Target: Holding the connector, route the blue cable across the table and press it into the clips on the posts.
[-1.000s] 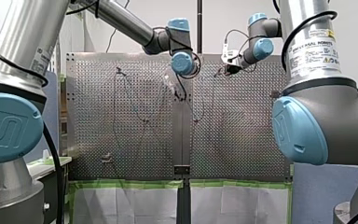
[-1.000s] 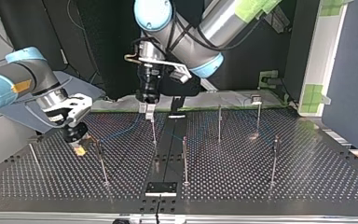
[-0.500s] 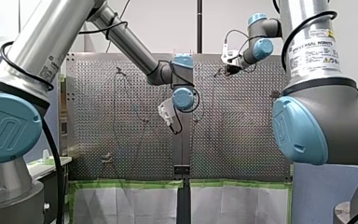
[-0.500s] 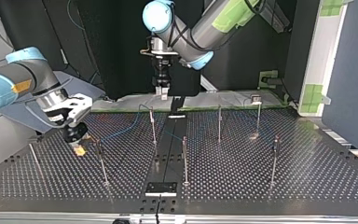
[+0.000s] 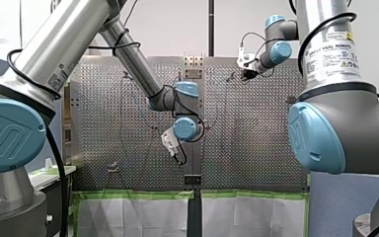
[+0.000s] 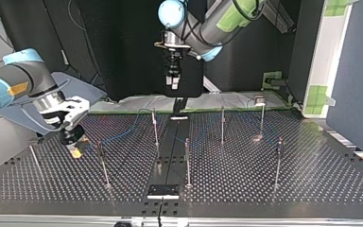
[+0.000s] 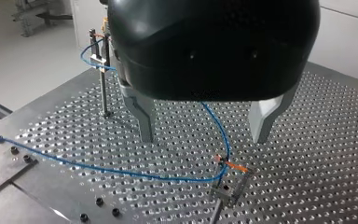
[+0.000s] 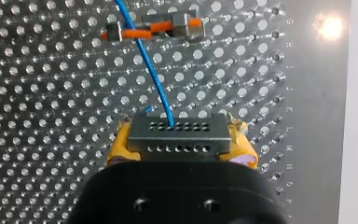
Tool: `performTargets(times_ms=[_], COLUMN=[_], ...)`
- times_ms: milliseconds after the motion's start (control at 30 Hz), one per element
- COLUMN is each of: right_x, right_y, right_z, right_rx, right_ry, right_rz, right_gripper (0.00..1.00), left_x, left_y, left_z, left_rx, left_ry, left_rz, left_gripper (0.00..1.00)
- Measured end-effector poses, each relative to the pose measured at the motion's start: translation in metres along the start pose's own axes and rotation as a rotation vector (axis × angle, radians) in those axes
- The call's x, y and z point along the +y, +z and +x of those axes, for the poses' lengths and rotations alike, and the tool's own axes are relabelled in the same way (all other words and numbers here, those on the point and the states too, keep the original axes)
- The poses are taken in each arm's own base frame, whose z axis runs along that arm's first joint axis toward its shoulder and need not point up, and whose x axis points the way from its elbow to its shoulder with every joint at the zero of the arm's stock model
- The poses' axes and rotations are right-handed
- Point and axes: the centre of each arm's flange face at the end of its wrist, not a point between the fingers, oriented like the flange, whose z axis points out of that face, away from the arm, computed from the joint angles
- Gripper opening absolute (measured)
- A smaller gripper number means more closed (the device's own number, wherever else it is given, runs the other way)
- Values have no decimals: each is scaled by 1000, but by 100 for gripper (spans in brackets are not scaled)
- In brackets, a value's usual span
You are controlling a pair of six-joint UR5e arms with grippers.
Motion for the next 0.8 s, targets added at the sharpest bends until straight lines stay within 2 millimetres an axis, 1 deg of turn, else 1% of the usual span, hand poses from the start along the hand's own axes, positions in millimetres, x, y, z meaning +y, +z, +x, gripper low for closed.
performTargets(times_ms=[233,500,800], right_x=[4,4,5], right_y=[0,0,1], right_z=[0,-1,-2], right_rx=[0,-1,-3], right_ry=[1,1,1], right_rz=[-6,-7,-8], right_gripper=[0,0,0], left_x=[28,66,107], left_y=[0,6,8], left_z=[2,0,-4], left_rx=[-11,-13,-16], left_ry=[-4,54,97], left_rz=[-20,-26,-35], left_gripper=[100,100,100])
